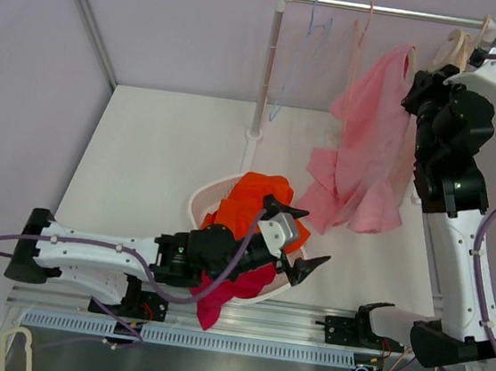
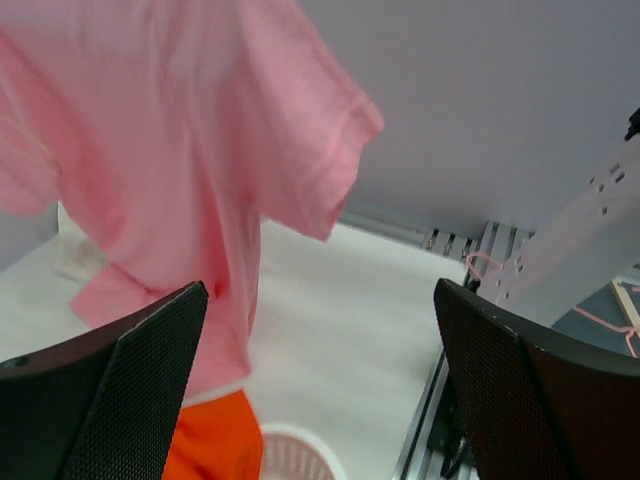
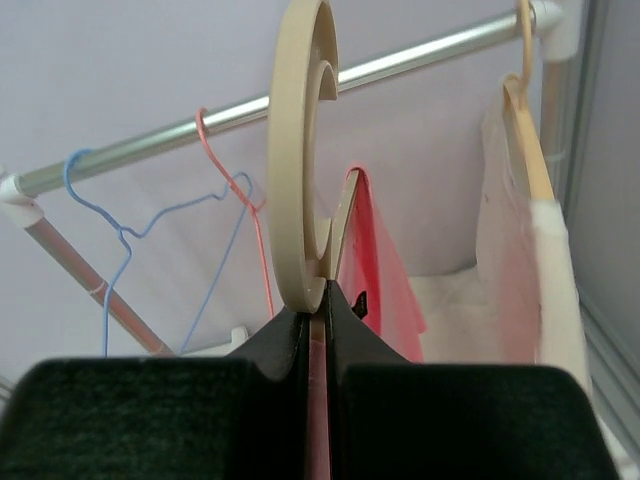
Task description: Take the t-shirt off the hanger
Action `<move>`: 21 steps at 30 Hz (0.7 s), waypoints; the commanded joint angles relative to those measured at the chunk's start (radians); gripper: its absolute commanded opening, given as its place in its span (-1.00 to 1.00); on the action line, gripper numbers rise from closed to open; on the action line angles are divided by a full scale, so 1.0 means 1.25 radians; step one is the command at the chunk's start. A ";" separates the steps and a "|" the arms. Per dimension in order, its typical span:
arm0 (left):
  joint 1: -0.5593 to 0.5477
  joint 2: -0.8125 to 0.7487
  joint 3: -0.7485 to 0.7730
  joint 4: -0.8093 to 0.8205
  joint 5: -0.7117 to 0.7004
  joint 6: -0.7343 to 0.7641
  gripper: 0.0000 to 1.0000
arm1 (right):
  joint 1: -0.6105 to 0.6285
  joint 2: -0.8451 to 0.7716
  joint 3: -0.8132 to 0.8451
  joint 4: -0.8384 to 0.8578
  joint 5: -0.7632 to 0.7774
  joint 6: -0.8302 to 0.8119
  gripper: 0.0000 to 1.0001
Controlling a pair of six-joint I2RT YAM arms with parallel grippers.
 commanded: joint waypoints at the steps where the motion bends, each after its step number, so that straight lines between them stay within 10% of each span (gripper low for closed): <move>1: -0.044 0.053 0.033 0.172 -0.030 0.070 0.99 | 0.025 -0.019 -0.041 -0.008 0.121 0.057 -1.00; 21: 0.047 0.324 0.222 0.322 -0.170 0.130 0.99 | 0.036 -0.100 -0.059 -0.080 0.016 0.111 -1.00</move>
